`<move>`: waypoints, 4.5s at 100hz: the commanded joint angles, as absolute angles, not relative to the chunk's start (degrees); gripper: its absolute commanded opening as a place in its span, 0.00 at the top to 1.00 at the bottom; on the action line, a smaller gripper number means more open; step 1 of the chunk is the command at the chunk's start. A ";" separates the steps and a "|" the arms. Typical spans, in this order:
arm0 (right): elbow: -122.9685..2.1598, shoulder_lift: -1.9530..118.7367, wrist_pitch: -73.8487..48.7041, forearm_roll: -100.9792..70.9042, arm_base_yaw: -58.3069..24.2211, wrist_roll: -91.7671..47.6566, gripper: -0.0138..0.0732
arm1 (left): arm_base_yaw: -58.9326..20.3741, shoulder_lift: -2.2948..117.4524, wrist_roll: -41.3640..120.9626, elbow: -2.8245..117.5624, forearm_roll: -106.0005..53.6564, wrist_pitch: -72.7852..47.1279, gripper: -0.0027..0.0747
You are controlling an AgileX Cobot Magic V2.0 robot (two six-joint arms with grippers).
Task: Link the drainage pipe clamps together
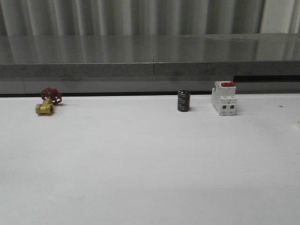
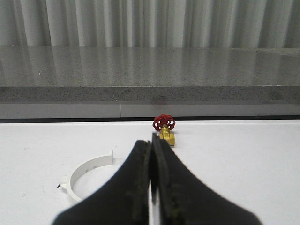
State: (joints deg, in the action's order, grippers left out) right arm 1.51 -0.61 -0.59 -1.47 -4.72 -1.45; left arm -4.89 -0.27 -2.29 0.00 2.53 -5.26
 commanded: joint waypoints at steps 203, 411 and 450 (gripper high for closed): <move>0.62 -1.68 4.06 -1.30 -4.34 -1.78 0.92 | -5.14 44.56 -2.69 46.63 0.00 -46.03 0.19; 0.62 -1.68 4.06 -1.30 -4.34 -1.78 0.92 | 15.38 113.45 16.79 78.13 -4.91 -39.77 0.19; 0.62 -1.68 4.06 -1.30 -4.34 -1.78 0.92 | 15.38 113.45 16.79 78.13 -4.91 -40.51 0.81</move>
State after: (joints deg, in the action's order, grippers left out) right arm 1.51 -0.61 -0.59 -1.47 -4.72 -1.45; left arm 15.21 116.28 16.72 76.47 -4.16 -41.10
